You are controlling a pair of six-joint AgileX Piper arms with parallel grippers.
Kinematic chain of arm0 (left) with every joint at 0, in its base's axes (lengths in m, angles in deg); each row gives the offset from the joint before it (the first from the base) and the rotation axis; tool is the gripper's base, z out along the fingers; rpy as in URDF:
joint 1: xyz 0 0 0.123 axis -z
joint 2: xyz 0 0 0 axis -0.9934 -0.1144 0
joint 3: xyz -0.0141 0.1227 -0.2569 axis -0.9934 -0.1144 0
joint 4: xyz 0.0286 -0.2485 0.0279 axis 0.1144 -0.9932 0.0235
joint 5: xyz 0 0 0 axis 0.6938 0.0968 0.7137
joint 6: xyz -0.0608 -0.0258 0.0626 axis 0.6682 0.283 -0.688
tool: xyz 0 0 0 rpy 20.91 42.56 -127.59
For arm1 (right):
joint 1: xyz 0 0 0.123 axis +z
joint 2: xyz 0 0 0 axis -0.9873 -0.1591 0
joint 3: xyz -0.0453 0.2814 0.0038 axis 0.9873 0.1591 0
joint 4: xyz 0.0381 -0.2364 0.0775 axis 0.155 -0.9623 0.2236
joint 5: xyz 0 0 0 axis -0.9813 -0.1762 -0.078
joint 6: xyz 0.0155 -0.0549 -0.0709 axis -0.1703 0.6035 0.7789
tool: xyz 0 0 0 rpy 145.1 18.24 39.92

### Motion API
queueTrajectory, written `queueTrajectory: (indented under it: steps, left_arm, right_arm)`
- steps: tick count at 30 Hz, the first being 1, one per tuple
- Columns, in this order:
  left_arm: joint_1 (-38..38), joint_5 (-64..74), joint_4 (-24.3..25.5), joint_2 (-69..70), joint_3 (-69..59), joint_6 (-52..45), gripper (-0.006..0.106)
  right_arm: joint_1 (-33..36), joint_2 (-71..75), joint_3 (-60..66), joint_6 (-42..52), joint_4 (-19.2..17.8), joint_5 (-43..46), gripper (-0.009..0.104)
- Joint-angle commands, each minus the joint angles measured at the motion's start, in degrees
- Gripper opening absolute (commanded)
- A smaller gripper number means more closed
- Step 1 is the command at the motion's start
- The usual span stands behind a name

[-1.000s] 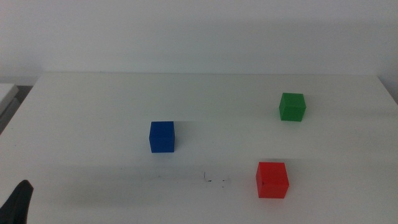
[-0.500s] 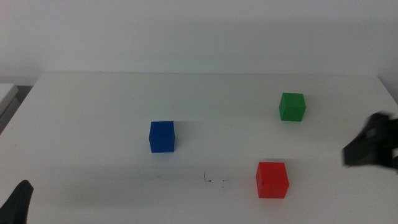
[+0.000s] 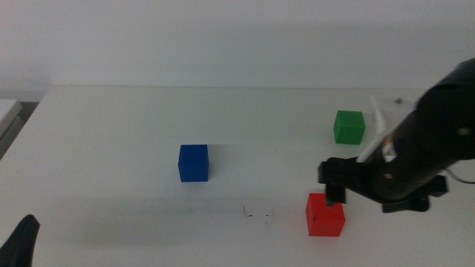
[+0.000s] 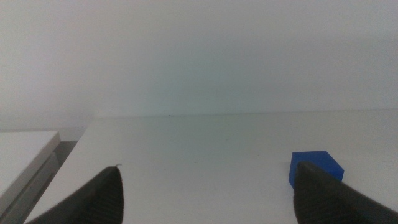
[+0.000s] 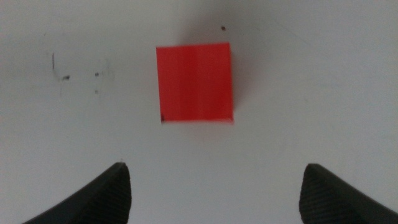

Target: Stack red cubes first, then green, then blue cubes in a specific spot.

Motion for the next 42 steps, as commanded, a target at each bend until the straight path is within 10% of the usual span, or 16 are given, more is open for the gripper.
queueTrajectory:
  steps: [1, 27, 30, 36, 42]
  left_arm:
    - [-0.2, -0.8, -0.1, 0.2, 0.0, 0.4, 0.094]
    - [-0.2, -0.8, -0.1, 0.2, 0.0, 0.4, 0.094]
    - [-0.2, -0.8, -0.1, 0.2, 0.0, 0.4, 0.094]
    - [-0.2, -0.8, -0.1, 0.2, 0.0, 0.4, 0.094]
    - [-0.2, -0.8, -0.1, 0.2, 0.0, 0.4, 0.094]
  right_arm:
    - [0.2, -3.1, -0.5, -1.8, -2.0, 3.6, 0.093]
    - [1.6, -22.5, -4.4, -4.9, -8.1, 9.2, 0.092]
    - [1.6, -23.5, -4.4, -5.7, -8.7, 10.0, 0.075]
    - [1.7, -22.1, -5.0, -9.8, -9.6, 7.2, -0.003]
    - [4.2, -22.0, -16.1, -10.2, -11.5, -1.8, 0.003]
